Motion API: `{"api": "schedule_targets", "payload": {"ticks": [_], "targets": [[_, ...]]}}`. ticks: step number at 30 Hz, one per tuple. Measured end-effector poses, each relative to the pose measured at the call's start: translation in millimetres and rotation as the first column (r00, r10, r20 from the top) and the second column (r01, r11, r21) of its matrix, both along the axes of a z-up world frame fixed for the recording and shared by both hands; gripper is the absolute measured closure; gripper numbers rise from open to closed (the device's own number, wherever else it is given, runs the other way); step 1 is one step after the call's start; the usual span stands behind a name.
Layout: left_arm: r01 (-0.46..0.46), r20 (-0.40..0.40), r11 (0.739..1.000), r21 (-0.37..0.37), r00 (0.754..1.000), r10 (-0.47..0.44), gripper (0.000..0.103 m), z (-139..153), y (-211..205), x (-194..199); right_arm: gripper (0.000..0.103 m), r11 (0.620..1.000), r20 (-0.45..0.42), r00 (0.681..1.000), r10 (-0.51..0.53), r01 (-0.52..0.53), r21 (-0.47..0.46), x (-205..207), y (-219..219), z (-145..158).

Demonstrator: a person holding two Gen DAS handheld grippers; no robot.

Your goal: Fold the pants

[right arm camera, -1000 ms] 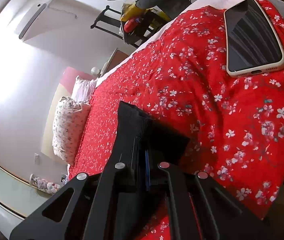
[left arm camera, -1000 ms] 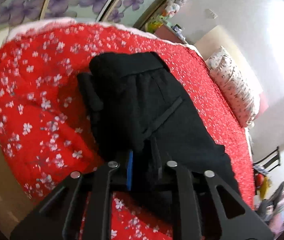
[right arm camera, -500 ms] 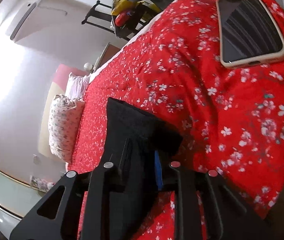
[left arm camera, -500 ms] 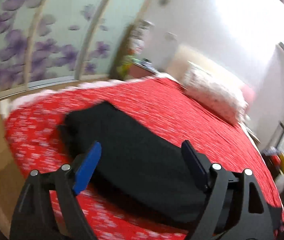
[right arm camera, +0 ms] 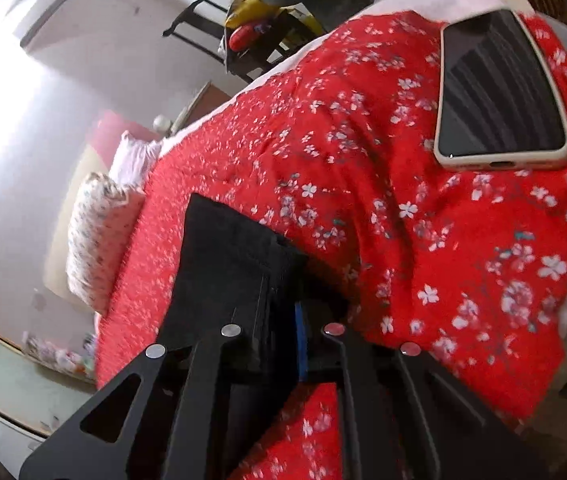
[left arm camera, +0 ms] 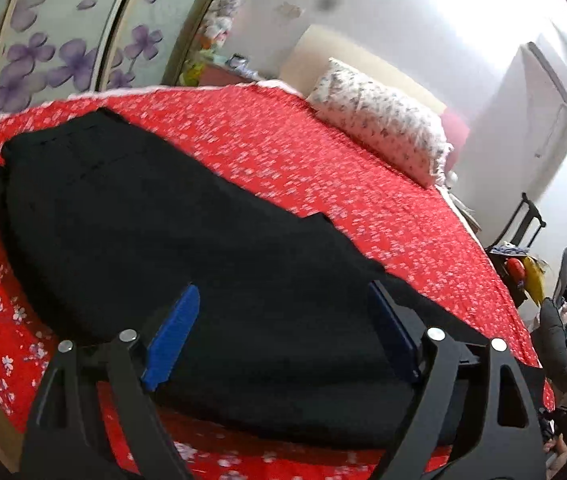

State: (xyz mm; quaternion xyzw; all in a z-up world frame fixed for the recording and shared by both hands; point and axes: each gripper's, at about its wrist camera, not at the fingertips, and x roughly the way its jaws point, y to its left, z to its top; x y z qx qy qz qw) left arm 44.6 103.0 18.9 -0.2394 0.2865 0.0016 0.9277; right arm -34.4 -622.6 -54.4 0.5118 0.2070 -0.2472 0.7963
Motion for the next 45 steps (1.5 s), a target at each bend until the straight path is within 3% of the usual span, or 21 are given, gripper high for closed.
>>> {"api": "schedule_targets", "payload": {"ticks": [2, 3, 4, 9, 12, 14, 16, 18, 20, 21, 22, 23, 24, 25, 27, 28, 31, 34, 36, 42, 45], "targets": [[0.002, -0.014, 1.000, -0.024, 1.000, -0.002, 0.018, -7.0, 6.1, 0.6, 0.069, 1.000, -0.008, 1.000, -0.020, 0.020, 0.009, -8.1, 2.9, 3.5], [0.004, -0.017, 1.000, -0.029, 1.000, -0.004, 0.017, -9.0, 8.4, 1.3, 0.040, 0.999, -0.011, 0.999, -0.037, 0.037, 0.010, -12.5, 4.4, 5.3], [0.012, -0.019, 0.999, -0.030, 1.000, -0.013, 0.017, -10.8, 9.3, 2.2, 0.023, 0.997, -0.021, 0.997, -0.074, 0.074, 0.004, -21.1, 6.9, 8.2], [0.048, -0.010, 0.999, -0.019, 0.999, -0.048, 0.011, -10.9, 10.0, 3.6, 0.033, 0.989, 0.093, 0.989, -0.112, 0.120, -0.081, -44.1, 23.4, 31.0], [0.084, -0.056, 0.996, 0.023, 0.995, -0.083, 0.006, -16.5, 3.1, 10.7, 0.035, 0.987, 0.145, 0.989, 0.000, 0.023, -0.159, -30.5, 41.7, 48.3], [0.118, -0.088, 0.985, 0.129, 0.990, -0.107, 0.002, -19.1, -10.3, 17.0, 0.035, 0.970, 0.184, 0.969, 0.165, -0.125, -0.209, -7.6, 64.7, 62.8], [0.109, -0.089, 0.977, 0.186, 0.992, -0.094, 0.002, -18.7, -16.9, 17.3, 0.035, 0.904, 0.208, 0.889, 0.407, -0.358, -0.234, 28.3, 101.7, 76.3], [0.105, -0.060, 0.984, 0.147, 0.993, -0.097, 0.002, -17.1, -13.7, 14.3, 0.035, 0.791, 0.173, 0.778, 0.603, -0.556, -0.257, 64.6, 146.2, 86.6], [0.103, -0.029, 0.992, 0.066, 0.994, -0.102, 0.002, -16.2, -2.7, 11.6, 0.035, 0.611, 0.091, 0.615, 0.783, -0.735, -0.295, 108.3, 212.7, 97.9], [0.094, -0.023, 0.995, 0.033, 0.995, -0.094, 0.002, -16.9, 2.4, 10.6, 0.035, 0.549, 0.064, 0.559, 0.827, -0.776, -0.310, 121.4, 234.8, 102.0], [0.090, -0.023, 0.996, 0.014, 0.996, -0.090, 0.002, -18.3, 6.0, 10.4, 0.035, 0.455, 0.020, 0.476, 0.879, -0.827, -0.328, 142.3, 267.6, 107.3], [0.092, -0.024, 0.996, 0.010, 0.996, -0.092, 0.002, -18.2, 5.9, 11.2, 0.035, 0.378, -0.018, 0.410, 0.912, -0.857, -0.349, 161.9, 297.1, 111.9], [0.093, -0.023, 0.996, 0.017, 0.995, -0.092, 0.002, -17.5, 3.3, 10.7, 0.035, 0.326, -0.047, 0.366, 0.929, -0.874, -0.360, 175.3, 315.9, 113.9], [0.093, -0.025, 0.995, 0.034, 0.995, -0.092, 0.002, -17.8, 1.2, 10.9, 0.035, 0.227, -0.116, 0.289, 0.950, -0.897, -0.379, 199.7, 350.3, 115.5], [0.093, -0.033, 0.994, 0.065, 0.995, -0.091, 0.002, -18.2, -2.9, 12.2, 0.035, 0.117, -0.215, 0.213, 0.953, -0.915, -0.386, 231.4, 384.0, 113.9], [0.092, -0.037, 0.992, 0.080, 0.995, -0.090, 0.002, -17.7, -5.4, 13.1, 0.035, 0.030, -0.302, 0.154, 0.941, -0.924, -0.381, 252.2, 412.6, 106.6], [0.093, -0.048, 0.989, 0.116, 0.995, -0.088, 0.002, -18.7, -9.2, 14.8, 0.042, -0.136, -0.449, 0.047, 0.892, -0.920, -0.367, 271.0, 464.5, 81.5], [0.102, -0.047, 0.986, 0.136, 0.994, -0.096, 0.002, -19.1, -10.2, 17.4, 0.043, -0.230, -0.530, -0.007, 0.848, -0.906, -0.355, 287.9, 493.8, 64.0], [0.113, -0.047, 0.982, 0.151, 0.993, -0.107, 0.002, -20.3, -10.3, 19.0, 0.043, -0.262, -0.559, -0.030, 0.829, -0.903, -0.340, 291.2, 503.1, 51.2], [0.142, -0.050, 0.974, 0.179, 0.990, -0.135, 0.002, -22.2, -11.5, 22.7, 0.046, -0.297, -0.562, -0.113, 0.819, -0.922, -0.247, 315.5, 506.6, 26.9], [0.143, -0.045, 0.977, 0.159, 0.990, -0.137, 0.002, -22.0, -7.7, 22.7, 0.059, -0.314, -0.516, -0.170, 0.839, -0.927, -0.204, 323.7, 510.6, 22.7]]}}
